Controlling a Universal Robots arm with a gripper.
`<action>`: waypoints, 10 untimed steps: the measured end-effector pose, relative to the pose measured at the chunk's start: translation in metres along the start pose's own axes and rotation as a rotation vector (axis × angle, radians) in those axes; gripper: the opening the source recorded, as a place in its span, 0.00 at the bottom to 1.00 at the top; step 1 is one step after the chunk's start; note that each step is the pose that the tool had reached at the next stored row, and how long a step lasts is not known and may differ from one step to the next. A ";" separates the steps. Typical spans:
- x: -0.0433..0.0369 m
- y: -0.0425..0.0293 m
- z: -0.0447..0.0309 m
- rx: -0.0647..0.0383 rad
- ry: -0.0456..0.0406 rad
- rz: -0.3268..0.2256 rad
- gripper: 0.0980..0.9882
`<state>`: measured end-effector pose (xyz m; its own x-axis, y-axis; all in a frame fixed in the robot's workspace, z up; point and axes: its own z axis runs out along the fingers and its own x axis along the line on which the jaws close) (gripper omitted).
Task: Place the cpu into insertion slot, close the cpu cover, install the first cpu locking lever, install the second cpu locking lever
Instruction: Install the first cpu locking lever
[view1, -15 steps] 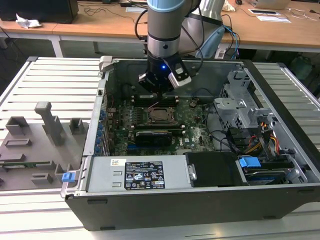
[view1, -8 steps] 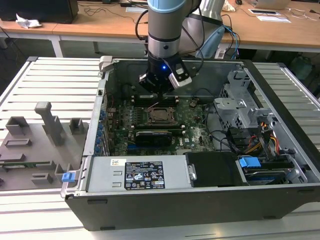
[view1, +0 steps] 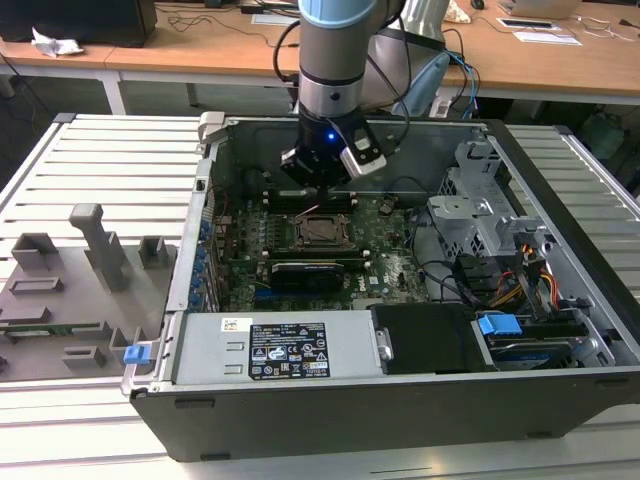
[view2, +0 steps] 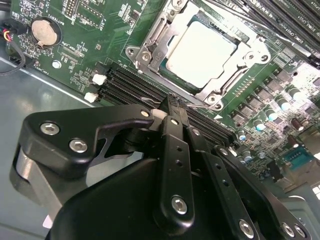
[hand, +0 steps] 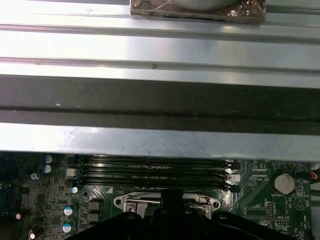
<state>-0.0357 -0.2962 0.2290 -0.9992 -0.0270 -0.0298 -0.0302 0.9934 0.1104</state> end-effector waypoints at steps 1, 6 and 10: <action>-0.0003 0.0000 0.0002 0.000 0.0000 0.000 0.01; -0.0014 -0.0002 0.0012 0.000 0.0000 0.000 0.01; -0.0021 -0.0003 0.0017 0.000 0.0000 0.000 0.01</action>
<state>-0.0336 -0.2962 0.2273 -0.9992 -0.0271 -0.0298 -0.0302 0.9934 0.1104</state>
